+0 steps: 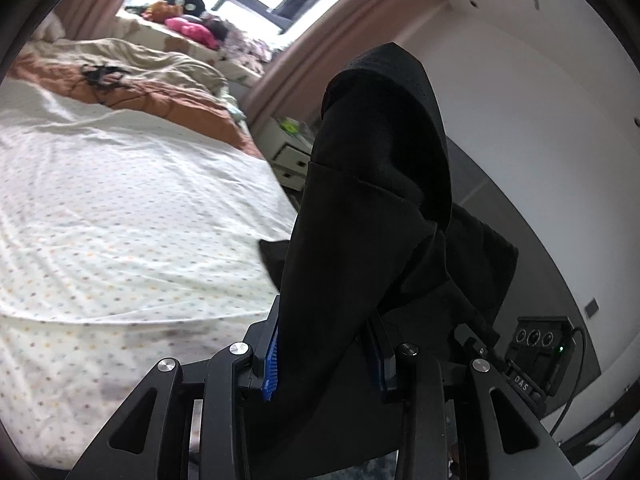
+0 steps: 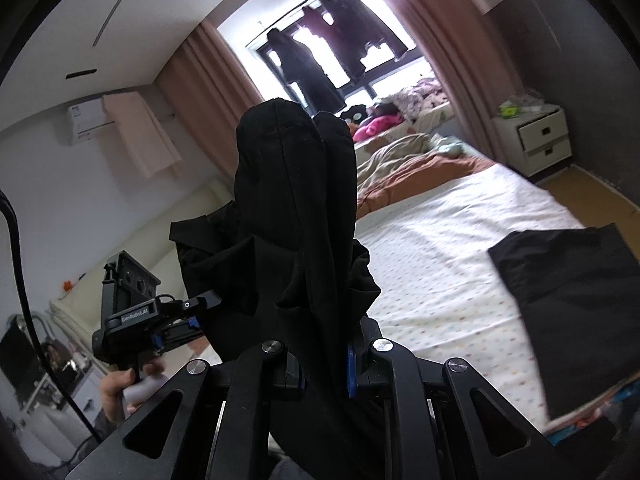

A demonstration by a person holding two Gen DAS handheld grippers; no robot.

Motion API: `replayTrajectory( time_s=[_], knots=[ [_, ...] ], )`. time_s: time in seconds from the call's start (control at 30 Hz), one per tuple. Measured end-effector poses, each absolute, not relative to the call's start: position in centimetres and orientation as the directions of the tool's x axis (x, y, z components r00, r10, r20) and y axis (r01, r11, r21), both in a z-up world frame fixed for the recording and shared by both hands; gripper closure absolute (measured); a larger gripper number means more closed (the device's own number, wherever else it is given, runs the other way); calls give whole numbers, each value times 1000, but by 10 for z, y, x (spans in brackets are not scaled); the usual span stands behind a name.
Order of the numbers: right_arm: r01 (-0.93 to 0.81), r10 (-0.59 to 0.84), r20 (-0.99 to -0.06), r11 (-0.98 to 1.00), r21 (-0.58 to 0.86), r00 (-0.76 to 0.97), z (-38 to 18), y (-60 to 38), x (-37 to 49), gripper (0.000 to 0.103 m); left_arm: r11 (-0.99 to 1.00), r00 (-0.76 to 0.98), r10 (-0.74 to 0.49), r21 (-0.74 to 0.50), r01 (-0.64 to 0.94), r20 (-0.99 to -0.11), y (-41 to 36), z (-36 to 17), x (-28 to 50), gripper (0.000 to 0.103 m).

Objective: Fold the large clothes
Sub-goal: 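Carry the raised shorts with both tools over to the folded black shirt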

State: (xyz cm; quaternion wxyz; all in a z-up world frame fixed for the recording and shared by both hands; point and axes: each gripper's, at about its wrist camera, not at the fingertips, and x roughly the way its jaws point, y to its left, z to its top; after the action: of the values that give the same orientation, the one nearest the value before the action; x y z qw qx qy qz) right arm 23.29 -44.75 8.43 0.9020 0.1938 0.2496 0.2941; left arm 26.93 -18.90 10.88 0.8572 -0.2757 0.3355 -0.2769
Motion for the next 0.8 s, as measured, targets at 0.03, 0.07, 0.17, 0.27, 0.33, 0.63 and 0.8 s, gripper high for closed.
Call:
replayTrajectory(
  time_s=[0.03,0.07,0.17,0.27,0.33,0.63,0.8],
  knots=[
    [-426,619,-335,757,495,710,85,-455,232,88,692,615,-666,-657,299,-422,-196,111,272,67],
    [-417,609,-334,763,493,720,87,-462,231,88,688,607,-674,-657,309,-421,-206,113,277,67],
    [-389,575,-331,784,484,748,94,-484,231,88,676,585,-697,-653,342,-415,-234,120,293,67],
    [-354,537,-326,803,479,778,103,-510,233,88,654,552,-728,-653,382,-406,-265,126,308,67],
    [-333,511,-321,816,472,798,109,-527,234,88,640,528,-746,-654,403,-406,-284,127,319,67],
    [-232,394,-338,872,431,855,123,-594,255,88,571,393,-819,-668,477,-419,-367,119,375,67],
    [-176,346,-372,891,419,861,119,-618,277,88,545,331,-838,-687,480,-433,-396,98,403,67]
  ],
)
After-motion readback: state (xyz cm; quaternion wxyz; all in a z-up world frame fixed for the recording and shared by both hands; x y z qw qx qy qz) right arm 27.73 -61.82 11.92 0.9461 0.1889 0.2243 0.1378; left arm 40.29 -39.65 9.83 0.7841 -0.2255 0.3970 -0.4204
